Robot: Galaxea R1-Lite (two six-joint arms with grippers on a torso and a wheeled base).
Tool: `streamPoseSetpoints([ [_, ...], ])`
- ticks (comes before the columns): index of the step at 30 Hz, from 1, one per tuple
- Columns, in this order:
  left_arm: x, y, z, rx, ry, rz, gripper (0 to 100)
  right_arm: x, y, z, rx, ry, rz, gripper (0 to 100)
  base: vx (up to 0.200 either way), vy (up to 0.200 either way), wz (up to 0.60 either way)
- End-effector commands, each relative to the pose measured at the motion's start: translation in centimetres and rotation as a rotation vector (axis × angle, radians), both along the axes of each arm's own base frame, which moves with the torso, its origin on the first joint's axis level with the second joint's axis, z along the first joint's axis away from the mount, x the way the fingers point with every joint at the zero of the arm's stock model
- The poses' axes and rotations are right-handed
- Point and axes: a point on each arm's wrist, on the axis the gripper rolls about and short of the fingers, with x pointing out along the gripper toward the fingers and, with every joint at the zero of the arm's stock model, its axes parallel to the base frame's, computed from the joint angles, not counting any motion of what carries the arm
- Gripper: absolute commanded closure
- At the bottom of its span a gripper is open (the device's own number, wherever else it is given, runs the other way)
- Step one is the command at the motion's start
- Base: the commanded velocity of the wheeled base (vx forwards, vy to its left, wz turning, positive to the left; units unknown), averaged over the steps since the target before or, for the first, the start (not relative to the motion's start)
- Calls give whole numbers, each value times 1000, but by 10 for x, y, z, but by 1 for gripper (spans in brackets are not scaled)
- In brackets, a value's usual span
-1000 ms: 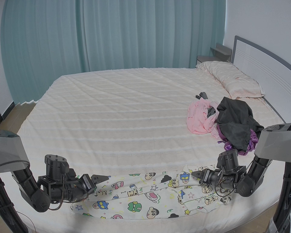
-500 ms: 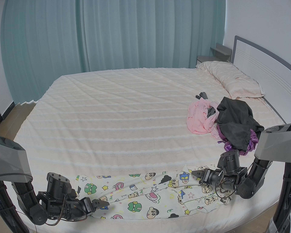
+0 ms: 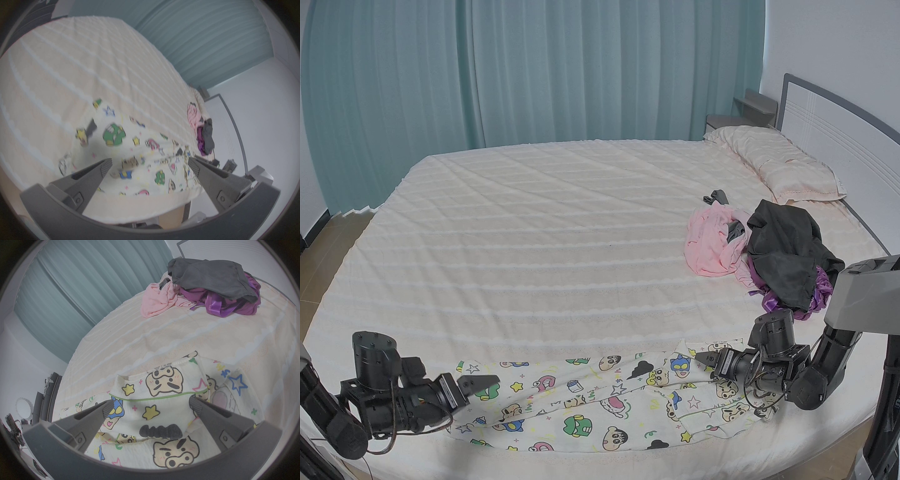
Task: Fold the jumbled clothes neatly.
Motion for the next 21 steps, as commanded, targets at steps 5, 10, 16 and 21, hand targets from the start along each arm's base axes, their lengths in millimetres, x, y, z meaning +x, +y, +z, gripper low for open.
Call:
streamPoseSetpoints([
  [5, 37, 39, -14, 96, -5, 146, 0, 0, 0, 0, -1, 1, 0, 0, 0, 0, 0],
  [10, 55, 53, -39, 146, 60, 160, 0, 0, 0, 0, -1, 1, 0, 0, 0, 0, 0],
  [16, 68, 58, -55, 184, 83, 138, 0, 0, 1, -1, -2, 1, 2, 0, 0, 0, 0],
  [21, 75, 58, -59, 191, 83, 131, 0, 0, 0, 0, 0, 0, 1, 0, 0, 0, 0],
])
